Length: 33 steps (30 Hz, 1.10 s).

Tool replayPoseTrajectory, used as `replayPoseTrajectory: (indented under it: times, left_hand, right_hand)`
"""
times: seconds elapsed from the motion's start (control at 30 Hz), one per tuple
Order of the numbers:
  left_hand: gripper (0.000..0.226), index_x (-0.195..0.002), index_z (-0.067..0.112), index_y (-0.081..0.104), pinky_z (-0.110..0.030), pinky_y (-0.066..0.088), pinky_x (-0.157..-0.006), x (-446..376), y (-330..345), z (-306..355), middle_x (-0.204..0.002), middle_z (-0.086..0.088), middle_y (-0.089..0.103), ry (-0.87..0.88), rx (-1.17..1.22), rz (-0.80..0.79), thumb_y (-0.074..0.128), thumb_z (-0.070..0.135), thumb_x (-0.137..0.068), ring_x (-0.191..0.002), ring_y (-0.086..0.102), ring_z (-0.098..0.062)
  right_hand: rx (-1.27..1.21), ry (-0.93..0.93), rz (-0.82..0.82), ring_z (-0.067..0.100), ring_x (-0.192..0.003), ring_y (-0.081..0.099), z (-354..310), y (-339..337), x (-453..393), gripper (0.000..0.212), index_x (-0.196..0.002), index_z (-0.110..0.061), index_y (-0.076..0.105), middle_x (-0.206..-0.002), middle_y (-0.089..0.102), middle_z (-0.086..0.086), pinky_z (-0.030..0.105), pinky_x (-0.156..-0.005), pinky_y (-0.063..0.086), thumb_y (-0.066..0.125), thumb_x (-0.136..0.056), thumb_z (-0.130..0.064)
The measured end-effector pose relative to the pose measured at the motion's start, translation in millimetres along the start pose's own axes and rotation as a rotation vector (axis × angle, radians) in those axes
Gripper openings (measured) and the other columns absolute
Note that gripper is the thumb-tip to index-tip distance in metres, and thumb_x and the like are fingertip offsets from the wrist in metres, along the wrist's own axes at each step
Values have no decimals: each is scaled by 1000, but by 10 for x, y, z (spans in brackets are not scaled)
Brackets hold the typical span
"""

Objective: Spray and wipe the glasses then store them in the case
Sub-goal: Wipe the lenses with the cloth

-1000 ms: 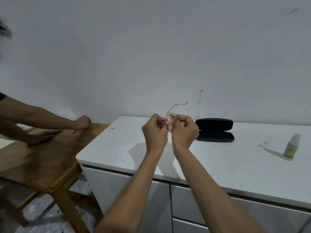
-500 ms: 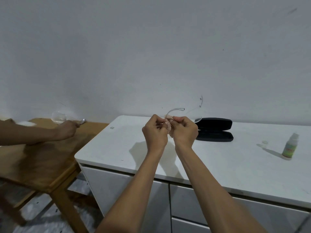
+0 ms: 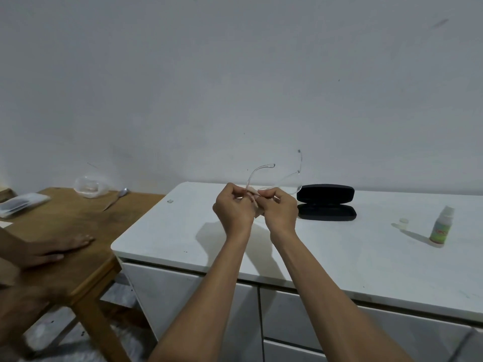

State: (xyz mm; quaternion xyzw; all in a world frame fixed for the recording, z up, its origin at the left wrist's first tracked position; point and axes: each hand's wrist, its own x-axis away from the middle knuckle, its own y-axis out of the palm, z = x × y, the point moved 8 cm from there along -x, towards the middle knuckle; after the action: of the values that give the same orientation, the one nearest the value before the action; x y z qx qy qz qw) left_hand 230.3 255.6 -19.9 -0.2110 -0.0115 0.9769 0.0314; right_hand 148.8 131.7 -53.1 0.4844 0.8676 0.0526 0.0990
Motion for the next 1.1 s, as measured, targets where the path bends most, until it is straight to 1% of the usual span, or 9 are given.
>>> replayPoseTrajectory:
  times: [0.07, 0.2, 0.4, 0.5, 0.67, 0.77, 0.97, 1.03, 1.1]
  left_hand:
    - [27, -63, 15, 58, -25, 50, -61, -32, -4, -28, -65, 2, 67, 9, -21, -14, 63, -9, -75, -67, 67, -20]
    - [18, -70, 7, 59, -36, 58, -66, -34, 28, -2, -70, -3, 70, 63, -50, -38, 69, -4, -80, -68, 70, -20]
    - [20, -71, 6, 55, -36, 57, -61, 93, 71, 194, -69, -3, 69, 208, -51, -51, 69, -2, -83, -64, 69, -17]
    - [22, -71, 8, 55, -39, 57, -60, 94, 94, 232, -68, -2, 69, 226, -47, -58, 72, 2, -84, -63, 69, -18]
    - [24, -69, 8, 53, -36, 56, -59, 114, 110, 233, -66, -5, 68, 243, -49, -67, 71, 2, -84, -62, 68, -19]
    - [19, -70, 4, 54, -26, 50, -55, 110, 105, 180, -64, -4, 65, 215, -51, -69, 66, -4, -82, -60, 65, -15]
    - [17, -68, 4, 57, -14, 40, -52, 22, 67, -15, -63, -5, 64, 66, -24, -28, 63, -8, -78, -58, 58, -16]
    - [16, -67, 5, 58, -16, 42, -54, -21, 67, -64, -65, -5, 67, 24, -22, -20, 63, -8, -76, -62, 61, -19]
    - [19, -67, 9, 59, -20, 47, -58, -61, 72, -89, -66, -2, 68, 11, -34, -20, 63, -8, -75, -66, 65, -20]
  right_hand:
    - [31, -12, 9, 24, -77, 75, -23, -43, -3, 18, -69, -24, 76, -72, 75, -5, 38, -77, 62, 78, -77, -8]
    - [37, -94, 228, 0, -63, 65, -95, -194, 49, 11, -78, -15, 79, -71, 74, -7, 15, -64, 51, 76, -81, -5]
    - [-109, -129, 409, -10, -63, 60, -232, -202, 82, 14, -79, -8, 73, -73, 70, -11, 13, -63, 49, 66, -82, 3]
    - [-156, -115, 390, -6, -67, 64, -257, -156, 36, 16, -80, -7, 72, -75, 73, -11, 15, -66, 52, 61, -80, 6]
    - [-153, -63, 313, 12, -70, 66, -162, -140, -40, 15, -78, -12, 71, -76, 72, -8, 31, -68, 57, 66, -79, 2]
    - [-153, -27, 162, 14, -65, 68, -59, -58, -54, 18, -76, -15, 71, -81, 76, 1, 28, -62, 56, 70, -81, 2]
    - [-74, 38, -9, 36, -86, 75, 53, -3, -100, 25, -64, -22, 70, -86, 78, 11, 48, -84, 61, 75, -77, -1]
    - [-29, 31, -10, 34, -85, 75, 34, -18, -83, 24, -66, -20, 71, -81, 77, 6, 48, -81, 61, 74, -77, 0]
    - [-10, 16, -8, 26, -72, 72, 6, -34, -47, 20, -68, -18, 72, -74, 75, 2, 39, -68, 61, 76, -77, 0]
